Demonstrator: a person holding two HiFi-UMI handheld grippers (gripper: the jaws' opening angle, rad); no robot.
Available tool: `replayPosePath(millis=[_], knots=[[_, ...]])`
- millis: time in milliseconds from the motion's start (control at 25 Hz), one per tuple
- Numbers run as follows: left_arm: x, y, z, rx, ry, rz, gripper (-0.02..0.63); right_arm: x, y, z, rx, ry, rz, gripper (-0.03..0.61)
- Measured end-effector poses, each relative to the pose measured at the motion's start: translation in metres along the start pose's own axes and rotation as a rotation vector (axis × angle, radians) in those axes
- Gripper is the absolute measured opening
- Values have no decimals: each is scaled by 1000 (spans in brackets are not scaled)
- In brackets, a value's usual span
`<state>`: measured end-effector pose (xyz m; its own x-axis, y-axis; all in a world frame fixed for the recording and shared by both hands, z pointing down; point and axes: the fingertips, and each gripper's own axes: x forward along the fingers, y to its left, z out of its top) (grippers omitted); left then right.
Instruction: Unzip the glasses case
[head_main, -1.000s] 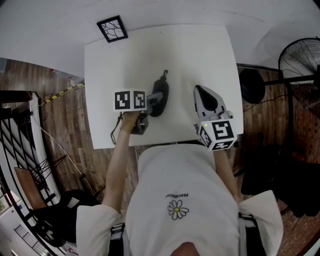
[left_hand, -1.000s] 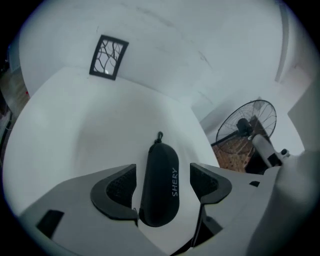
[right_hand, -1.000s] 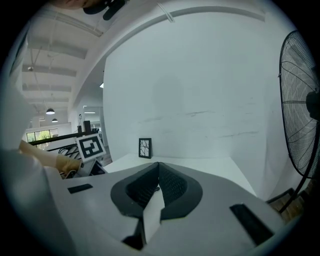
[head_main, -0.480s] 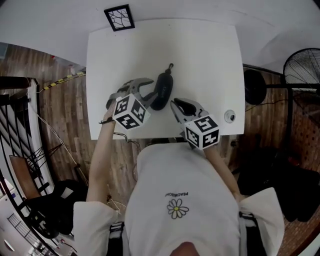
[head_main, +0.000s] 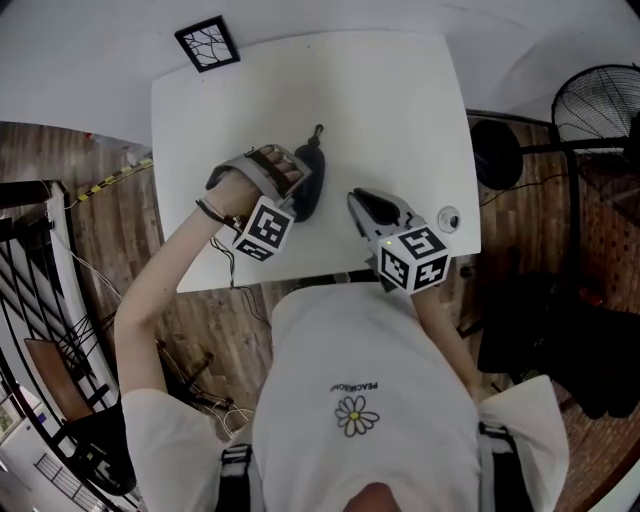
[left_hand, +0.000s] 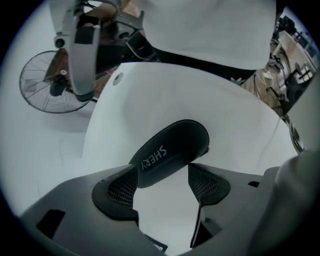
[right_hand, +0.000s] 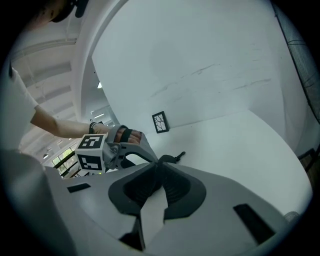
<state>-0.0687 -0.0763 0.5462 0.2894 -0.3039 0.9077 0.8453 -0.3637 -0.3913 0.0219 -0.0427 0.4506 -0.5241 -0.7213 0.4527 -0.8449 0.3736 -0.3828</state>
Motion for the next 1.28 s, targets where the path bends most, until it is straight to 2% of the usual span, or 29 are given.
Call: replayPosePath(millis=[80, 240, 280, 320, 360, 480, 520, 680, 800, 880, 1000, 1160, 1280], knots=[[3, -3, 1, 33, 7, -33, 324, -3, -2, -1, 12, -5, -5, 32], [7, -2, 5, 68, -4, -43, 325, -6, -8, -3, 24, -10, -11, 31], [8, -1, 6, 66, -8, -47, 325, -5, -8, -2, 28, -14, -12, 31], [9, 1, 8, 31, -21, -53, 330, -4, -9, -1, 33, -19, -13, 29], [10, 5, 12, -57, -51, -59, 330, -4, -10, 1, 36, -24, -15, 29], [11, 31, 26, -493, -178, -72, 322, -3, -11, 5, 33, -31, -28, 28], [12, 39, 28, -602, -194, -77, 307, -2, -12, 6, 28, -32, -34, 28], [17, 63, 33, -873, -167, -77, 305, -6, -26, 6, 25, -21, -91, 28], [21, 76, 33, -1044, -144, -59, 304, -8, -42, -2, 40, 16, -181, 28], [23, 81, 32, -1127, -122, -51, 304, -10, -52, -10, 40, 43, -239, 28], [25, 85, 29, -1194, -116, -44, 305, -10, -62, -27, -7, 99, -282, 28], [26, 87, 26, -1226, -134, -46, 304, 0, -67, -67, -103, 240, -257, 75], [25, 89, 26, -1225, -132, -61, 304, 13, -65, -83, -143, 279, -228, 81]])
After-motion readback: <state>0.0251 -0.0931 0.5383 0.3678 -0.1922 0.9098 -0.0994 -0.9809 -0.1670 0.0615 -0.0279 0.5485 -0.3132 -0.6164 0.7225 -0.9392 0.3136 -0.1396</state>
